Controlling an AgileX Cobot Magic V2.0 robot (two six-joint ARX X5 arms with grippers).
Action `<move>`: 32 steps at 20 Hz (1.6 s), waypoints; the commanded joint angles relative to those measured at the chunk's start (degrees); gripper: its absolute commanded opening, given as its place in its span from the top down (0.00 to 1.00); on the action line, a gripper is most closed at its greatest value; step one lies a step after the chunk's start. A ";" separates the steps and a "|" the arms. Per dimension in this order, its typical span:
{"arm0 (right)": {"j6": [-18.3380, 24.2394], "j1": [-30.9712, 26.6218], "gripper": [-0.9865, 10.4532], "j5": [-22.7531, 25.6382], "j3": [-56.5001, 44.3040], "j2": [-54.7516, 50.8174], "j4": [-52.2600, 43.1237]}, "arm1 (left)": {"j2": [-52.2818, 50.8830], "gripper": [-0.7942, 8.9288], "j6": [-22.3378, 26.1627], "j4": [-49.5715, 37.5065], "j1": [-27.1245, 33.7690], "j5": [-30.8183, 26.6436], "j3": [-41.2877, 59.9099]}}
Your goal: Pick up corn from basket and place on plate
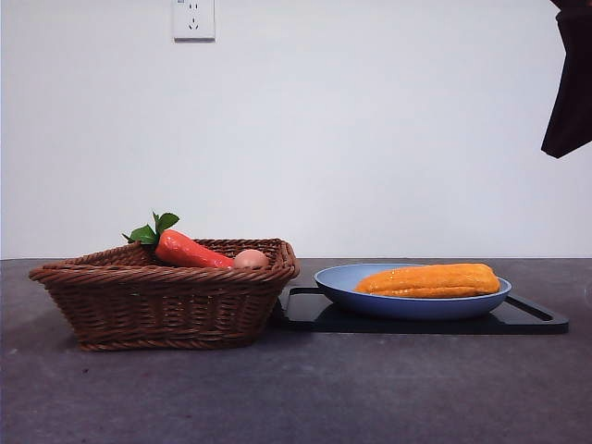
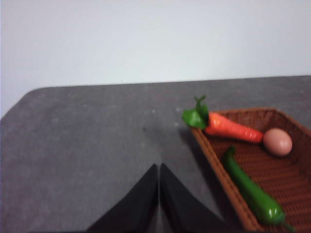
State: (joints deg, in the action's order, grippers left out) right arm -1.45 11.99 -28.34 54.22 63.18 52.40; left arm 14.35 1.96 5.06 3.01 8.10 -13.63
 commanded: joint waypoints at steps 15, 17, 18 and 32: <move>0.44 0.20 0.91 -0.13 0.52 0.39 -0.39 | -14.19 0.91 -3.10 3.85 0.48 0.15 13.46; 0.44 0.20 0.91 -0.15 0.52 0.39 -0.46 | -14.19 0.91 -3.17 5.09 0.48 0.15 13.46; 0.44 0.20 0.91 -0.13 0.52 0.39 -0.52 | -14.19 0.91 -3.15 5.09 0.48 0.15 13.46; 0.44 0.20 0.91 -0.13 0.52 0.39 -8.81 | -14.16 0.91 -3.10 4.15 0.46 0.20 13.46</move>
State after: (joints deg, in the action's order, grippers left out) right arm -1.43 11.99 -28.34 54.22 63.18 43.83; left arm 0.25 -0.99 9.80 3.36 8.08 -1.78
